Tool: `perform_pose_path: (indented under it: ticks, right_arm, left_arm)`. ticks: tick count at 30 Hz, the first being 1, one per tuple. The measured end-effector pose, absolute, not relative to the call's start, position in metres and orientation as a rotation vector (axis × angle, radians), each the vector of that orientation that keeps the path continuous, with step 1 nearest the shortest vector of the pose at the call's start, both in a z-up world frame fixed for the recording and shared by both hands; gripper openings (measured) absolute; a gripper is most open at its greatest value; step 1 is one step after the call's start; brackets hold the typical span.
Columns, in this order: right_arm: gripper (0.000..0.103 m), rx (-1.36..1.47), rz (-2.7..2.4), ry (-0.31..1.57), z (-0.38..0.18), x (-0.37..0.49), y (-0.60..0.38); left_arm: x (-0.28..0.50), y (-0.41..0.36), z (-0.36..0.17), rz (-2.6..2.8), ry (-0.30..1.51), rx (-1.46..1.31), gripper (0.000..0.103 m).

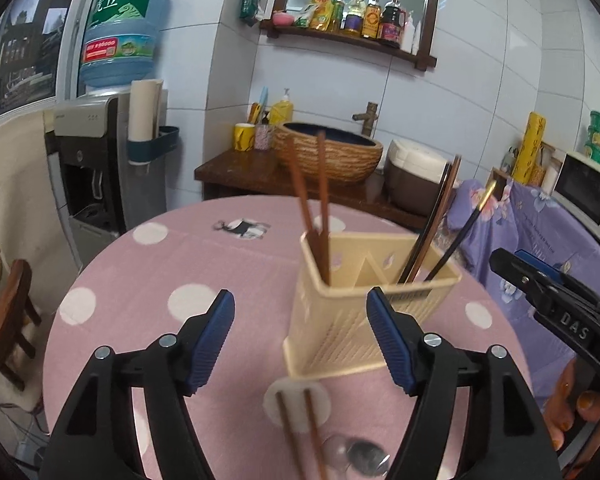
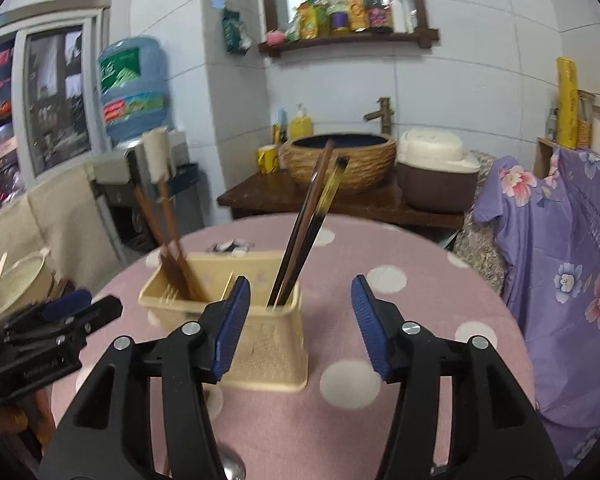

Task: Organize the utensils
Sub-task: 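Open both grippers to release the chopsticks into the holder, then move the left gripper to a brown chopstick while the right gripper approaches a metal spoon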

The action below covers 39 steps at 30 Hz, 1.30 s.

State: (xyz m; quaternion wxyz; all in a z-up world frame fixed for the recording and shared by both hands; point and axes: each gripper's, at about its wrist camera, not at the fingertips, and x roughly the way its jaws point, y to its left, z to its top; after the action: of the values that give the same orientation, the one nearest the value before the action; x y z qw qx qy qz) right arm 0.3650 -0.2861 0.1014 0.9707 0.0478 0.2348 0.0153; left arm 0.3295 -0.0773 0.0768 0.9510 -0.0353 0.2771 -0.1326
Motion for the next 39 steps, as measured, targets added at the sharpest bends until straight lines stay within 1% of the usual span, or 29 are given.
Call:
perform_pose_path:
  ticks: [9,15,23,35,39]
  right_arm:
    - [0.055,-0.054,0.265,0.752,0.002,0.329,-0.236]
    - [0.055,-0.116,0.312,0.855,-0.037,0.323,-0.225]
    - [0.055,-0.147,0.342,0.906,-0.054,0.325,-0.217]
    - [0.054,-0.163,0.353,0.907,-0.051,0.342,-0.204]
    - [0.049,-0.168,0.360,0.906,-0.050,0.346,-0.201]
  left_arm:
    - [0.293,-0.048,0.019,-0.213,0.685,-0.040,0.071]
    - [0.282,-0.034,0.000,-0.196,0.740,-0.055,0.071]
    - [0.273,-0.028,-0.008,-0.191,0.758,-0.065,0.071]
    - [0.273,-0.026,-0.016,-0.191,0.782,-0.089,0.071]
    - [0.274,-0.027,-0.017,-0.193,0.783,-0.083,0.071]
